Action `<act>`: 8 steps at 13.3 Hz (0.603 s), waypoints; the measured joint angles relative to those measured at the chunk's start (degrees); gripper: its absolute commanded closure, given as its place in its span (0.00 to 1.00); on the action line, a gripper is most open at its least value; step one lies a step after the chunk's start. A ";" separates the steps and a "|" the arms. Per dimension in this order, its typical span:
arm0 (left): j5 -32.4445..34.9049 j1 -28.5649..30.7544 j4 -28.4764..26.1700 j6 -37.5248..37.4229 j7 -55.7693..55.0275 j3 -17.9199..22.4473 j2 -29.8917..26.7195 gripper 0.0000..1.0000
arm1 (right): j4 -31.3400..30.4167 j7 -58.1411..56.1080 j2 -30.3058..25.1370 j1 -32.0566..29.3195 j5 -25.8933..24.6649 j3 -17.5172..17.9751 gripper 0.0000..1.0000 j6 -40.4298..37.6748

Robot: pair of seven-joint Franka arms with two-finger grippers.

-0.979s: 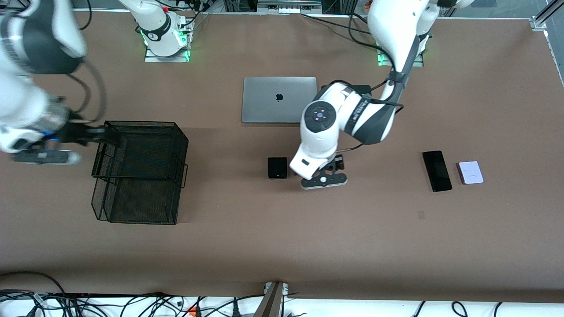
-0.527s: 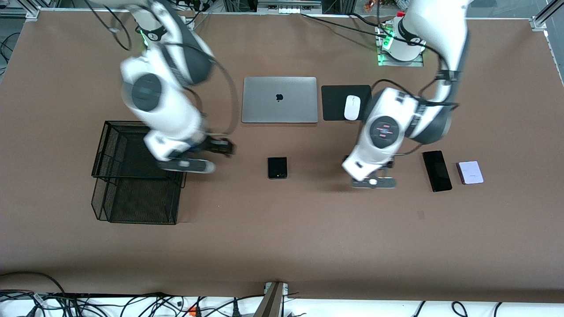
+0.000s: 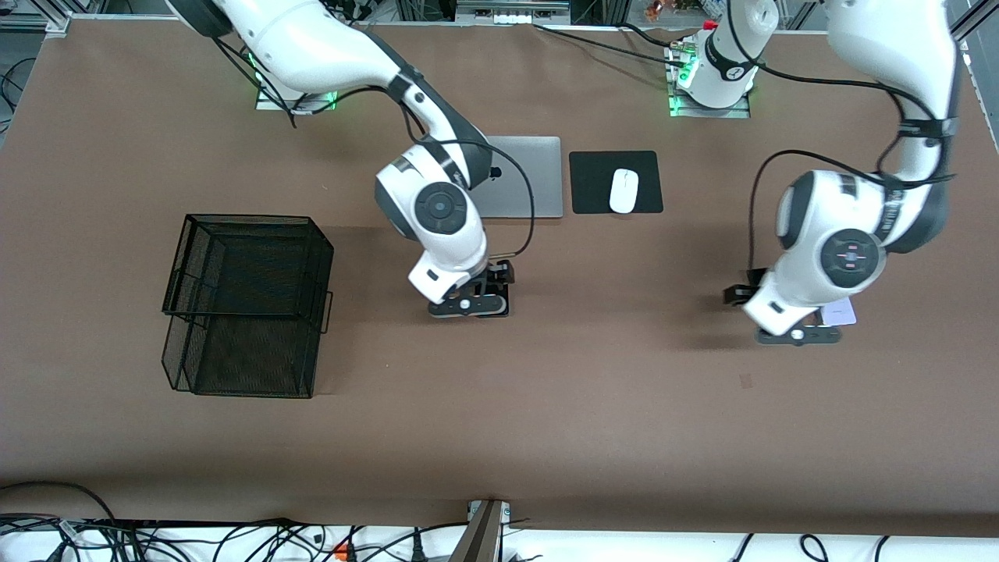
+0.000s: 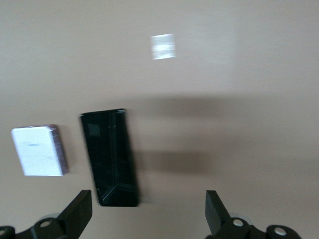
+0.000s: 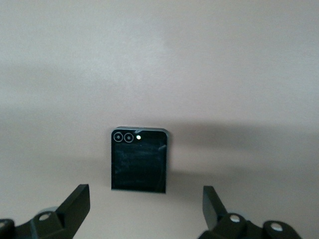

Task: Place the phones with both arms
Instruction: 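Grasp the flip phone with the right gripper while the left gripper reaches the large phone, then carry the flip phone to the basket while the left gripper grasps the large phone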

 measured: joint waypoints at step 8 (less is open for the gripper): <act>-3.81 9.69 -16.25 24.17 1.91 -0.22 -0.43 0.00 | 0.25 0.61 6.03 3.77 -3.23 -2.55 0.00 6.48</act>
